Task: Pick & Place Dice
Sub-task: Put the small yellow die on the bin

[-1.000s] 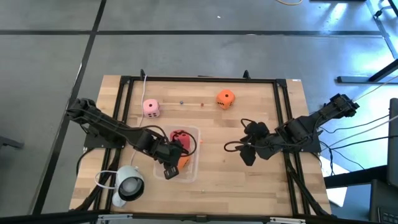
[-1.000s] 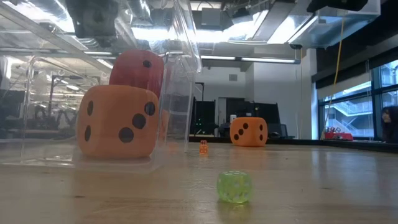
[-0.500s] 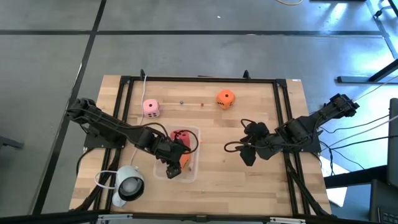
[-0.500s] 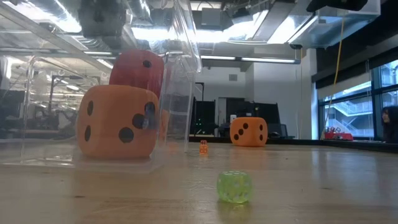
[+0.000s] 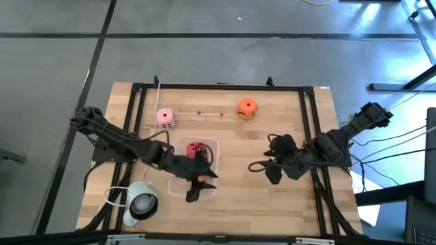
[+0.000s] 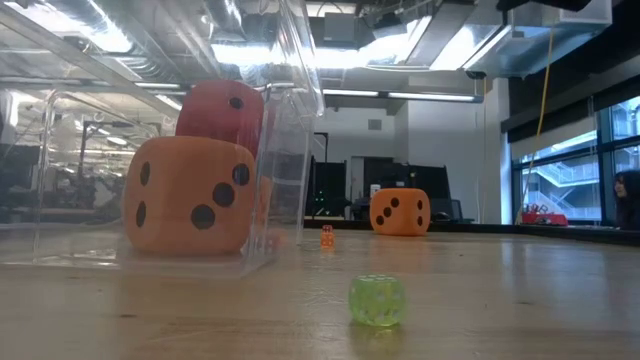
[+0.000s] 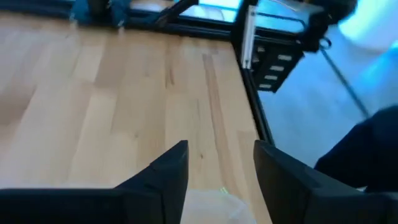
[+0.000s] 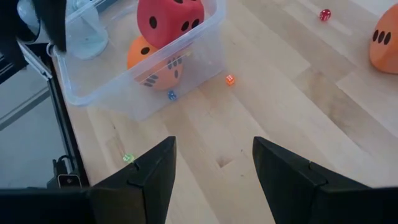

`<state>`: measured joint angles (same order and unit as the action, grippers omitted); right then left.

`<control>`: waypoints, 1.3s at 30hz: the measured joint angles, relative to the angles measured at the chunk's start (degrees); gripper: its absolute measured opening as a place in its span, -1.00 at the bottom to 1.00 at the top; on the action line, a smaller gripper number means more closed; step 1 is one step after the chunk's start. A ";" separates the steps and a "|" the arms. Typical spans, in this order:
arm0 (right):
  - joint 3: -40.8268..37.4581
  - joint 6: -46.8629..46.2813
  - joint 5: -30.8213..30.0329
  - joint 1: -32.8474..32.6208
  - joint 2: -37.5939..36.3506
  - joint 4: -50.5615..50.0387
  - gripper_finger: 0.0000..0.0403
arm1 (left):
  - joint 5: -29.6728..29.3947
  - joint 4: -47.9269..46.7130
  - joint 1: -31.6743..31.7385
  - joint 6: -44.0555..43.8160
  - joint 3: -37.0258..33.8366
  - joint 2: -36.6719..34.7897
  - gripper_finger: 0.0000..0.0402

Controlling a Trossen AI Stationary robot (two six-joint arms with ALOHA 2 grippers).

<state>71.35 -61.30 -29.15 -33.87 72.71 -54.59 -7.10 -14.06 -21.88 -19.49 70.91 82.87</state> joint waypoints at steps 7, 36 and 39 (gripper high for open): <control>0.00 -0.87 0.02 0.00 0.00 0.02 0.06 | -0.97 1.37 -2.74 8.37 4.02 7.16 -0.18; 0.00 -4.36 1.68 -3.11 0.00 0.38 0.06 | 5.60 -31.94 -4.23 36.63 40.63 35.22 -0.16; 0.00 -4.34 1.59 -3.79 0.00 0.56 0.06 | 3.21 -31.70 -5.39 35.74 40.61 35.44 -0.19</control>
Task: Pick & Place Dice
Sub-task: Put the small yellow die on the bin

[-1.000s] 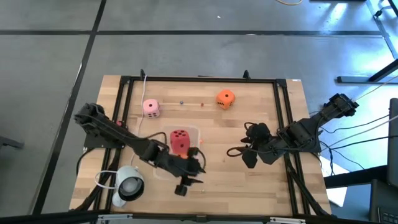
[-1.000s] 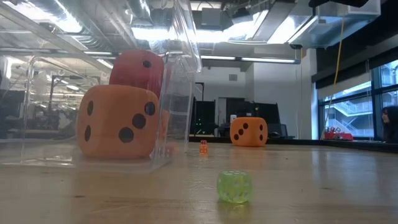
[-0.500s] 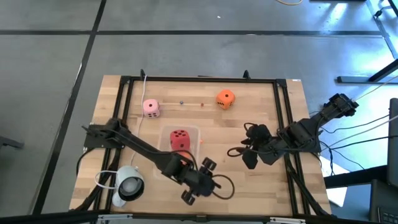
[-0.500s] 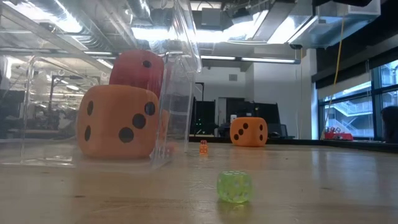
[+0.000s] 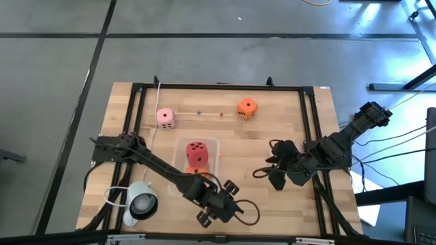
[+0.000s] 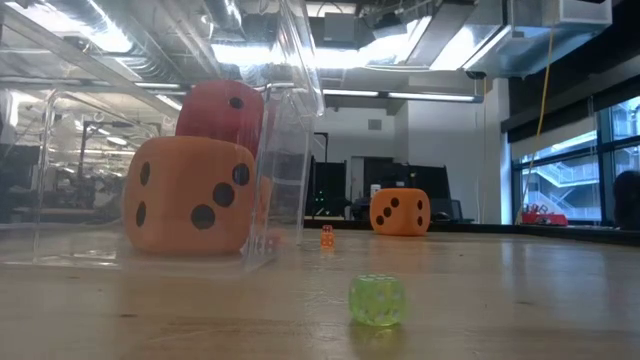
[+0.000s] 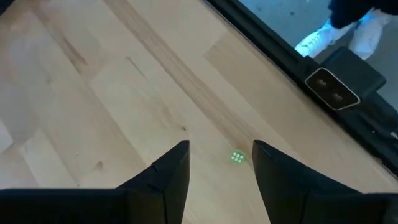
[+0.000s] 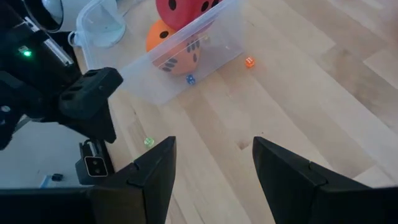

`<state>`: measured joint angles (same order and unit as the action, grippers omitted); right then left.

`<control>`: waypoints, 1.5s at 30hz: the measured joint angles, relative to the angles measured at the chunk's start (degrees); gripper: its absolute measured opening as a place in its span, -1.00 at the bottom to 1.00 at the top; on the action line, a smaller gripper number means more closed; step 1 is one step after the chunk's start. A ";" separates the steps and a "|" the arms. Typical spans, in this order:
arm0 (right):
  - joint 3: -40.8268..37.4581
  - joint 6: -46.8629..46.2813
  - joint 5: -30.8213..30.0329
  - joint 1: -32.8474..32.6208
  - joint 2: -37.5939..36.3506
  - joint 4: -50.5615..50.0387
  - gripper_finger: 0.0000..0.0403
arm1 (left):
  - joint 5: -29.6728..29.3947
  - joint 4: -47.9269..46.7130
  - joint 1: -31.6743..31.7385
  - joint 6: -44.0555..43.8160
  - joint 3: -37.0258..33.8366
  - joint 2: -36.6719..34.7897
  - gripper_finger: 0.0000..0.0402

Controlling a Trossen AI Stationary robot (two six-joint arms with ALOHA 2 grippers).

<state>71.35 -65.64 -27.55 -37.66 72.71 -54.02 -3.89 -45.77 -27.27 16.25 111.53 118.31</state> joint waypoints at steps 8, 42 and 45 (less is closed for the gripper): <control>-0.04 -0.19 -7.09 -5.41 0.48 1.72 0.06 | -13.06 2.74 -1.06 -25.03 1.85 -9.01 -0.32; -7.26 27.55 8.61 -2.61 35.95 54.75 0.06 | -39.01 41.73 -7.89 -47.07 -44.28 -42.24 -0.57; -7.21 27.57 8.72 -2.33 38.10 57.65 0.06 | -38.98 41.51 -7.89 -47.10 -44.59 -42.16 -0.57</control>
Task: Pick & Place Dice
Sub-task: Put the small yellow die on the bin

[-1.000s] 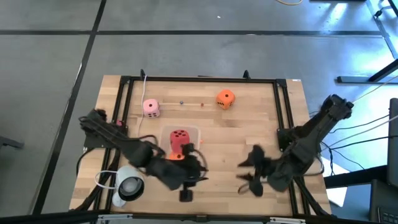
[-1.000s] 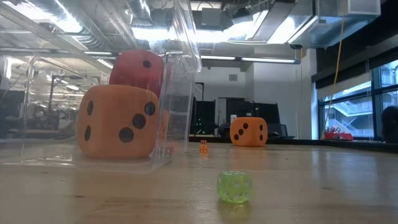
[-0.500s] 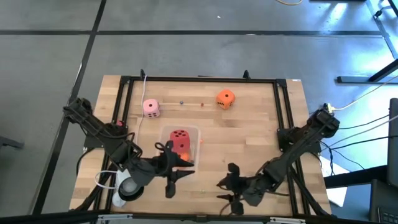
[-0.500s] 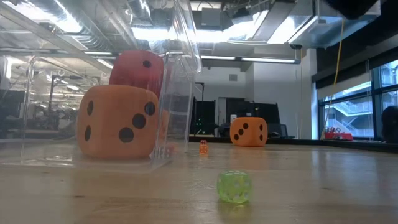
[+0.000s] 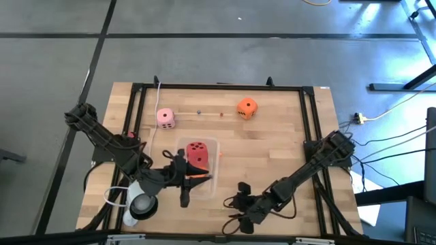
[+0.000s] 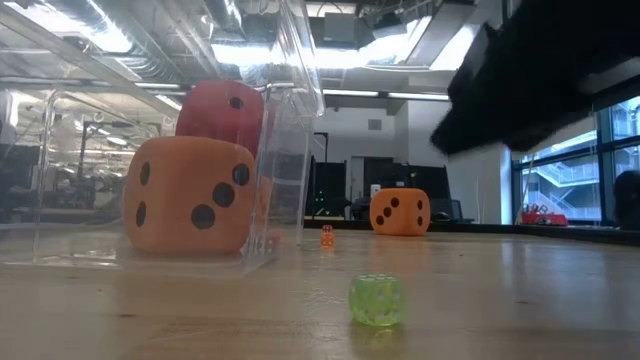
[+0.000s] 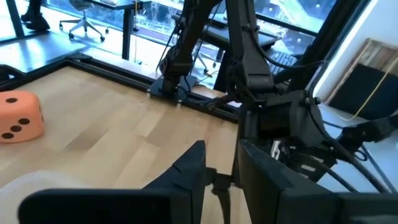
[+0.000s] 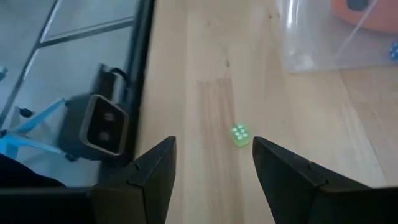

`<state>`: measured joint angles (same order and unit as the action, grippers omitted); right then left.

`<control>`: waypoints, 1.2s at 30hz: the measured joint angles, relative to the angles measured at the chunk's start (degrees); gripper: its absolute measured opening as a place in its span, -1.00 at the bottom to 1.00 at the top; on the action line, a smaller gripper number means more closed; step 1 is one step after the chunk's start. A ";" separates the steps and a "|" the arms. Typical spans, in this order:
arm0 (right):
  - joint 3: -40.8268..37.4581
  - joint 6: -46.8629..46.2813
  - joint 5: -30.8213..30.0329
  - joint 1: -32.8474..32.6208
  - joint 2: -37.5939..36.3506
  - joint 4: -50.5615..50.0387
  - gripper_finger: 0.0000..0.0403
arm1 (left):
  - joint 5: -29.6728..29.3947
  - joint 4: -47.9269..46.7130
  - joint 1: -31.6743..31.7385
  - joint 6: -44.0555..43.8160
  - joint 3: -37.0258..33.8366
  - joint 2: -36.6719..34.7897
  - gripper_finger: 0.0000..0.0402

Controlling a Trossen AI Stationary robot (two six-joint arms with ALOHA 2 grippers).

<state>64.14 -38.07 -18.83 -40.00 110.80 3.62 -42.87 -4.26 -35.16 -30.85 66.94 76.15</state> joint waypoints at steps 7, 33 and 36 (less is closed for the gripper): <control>0.00 1.29 -0.03 1.70 4.73 4.39 0.06 | 0.02 -0.21 0.00 0.11 0.02 0.01 -0.58; 0.02 2.73 0.33 3.20 9.05 7.47 -0.16 | -0.98 0.23 0.00 -0.48 0.02 0.01 -0.62; 0.09 2.74 0.64 3.31 9.64 8.98 -0.16 | -0.98 0.25 0.00 -0.57 0.04 0.01 -0.62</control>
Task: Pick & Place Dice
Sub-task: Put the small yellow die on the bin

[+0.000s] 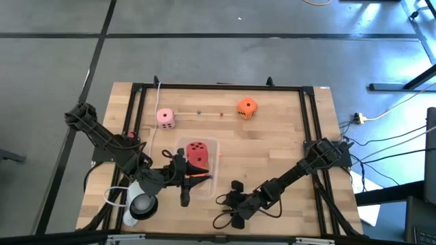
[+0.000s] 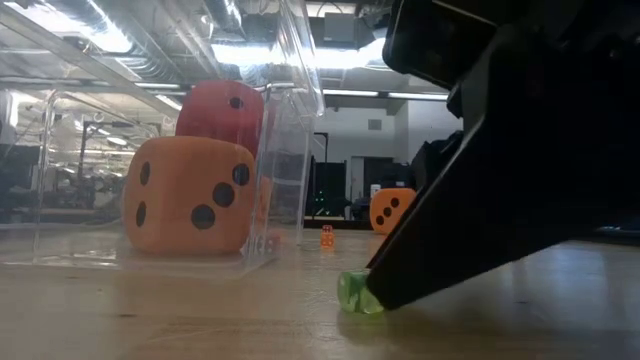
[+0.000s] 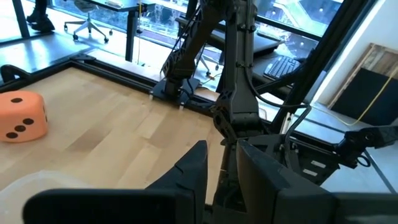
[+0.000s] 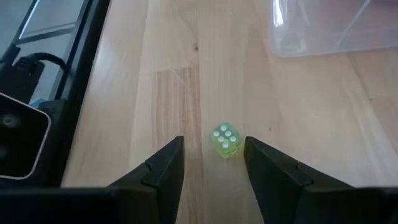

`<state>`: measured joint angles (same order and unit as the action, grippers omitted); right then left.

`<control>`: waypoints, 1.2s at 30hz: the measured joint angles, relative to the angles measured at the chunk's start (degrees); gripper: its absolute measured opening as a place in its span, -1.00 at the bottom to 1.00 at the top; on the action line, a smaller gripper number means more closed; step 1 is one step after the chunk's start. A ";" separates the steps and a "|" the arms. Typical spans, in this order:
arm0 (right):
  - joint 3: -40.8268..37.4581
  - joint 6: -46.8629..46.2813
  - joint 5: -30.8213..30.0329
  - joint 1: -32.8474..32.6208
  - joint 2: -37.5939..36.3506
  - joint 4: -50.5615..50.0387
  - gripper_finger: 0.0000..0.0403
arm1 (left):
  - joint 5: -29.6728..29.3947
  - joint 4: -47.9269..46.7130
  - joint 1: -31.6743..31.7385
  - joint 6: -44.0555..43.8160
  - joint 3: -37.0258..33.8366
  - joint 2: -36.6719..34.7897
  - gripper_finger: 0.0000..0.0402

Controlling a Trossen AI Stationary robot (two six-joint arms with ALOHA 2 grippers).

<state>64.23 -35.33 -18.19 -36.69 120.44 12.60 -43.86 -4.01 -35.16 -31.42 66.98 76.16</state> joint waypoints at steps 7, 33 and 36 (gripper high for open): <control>-0.02 0.22 -0.22 0.24 0.09 0.25 -0.16 | 0.02 -0.02 0.01 0.10 0.00 0.00 -0.62; 0.00 -0.25 1.03 1.87 0.35 -0.34 -0.16 | 0.34 -0.24 0.02 0.30 0.02 0.00 -0.62; 0.00 -1.40 1.33 1.75 0.35 -0.38 -0.16 | 0.37 -0.46 0.02 0.28 0.02 0.00 -0.62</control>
<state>64.23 -36.73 -16.86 -34.93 120.79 12.22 -43.49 -4.47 -35.14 -31.14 67.00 76.16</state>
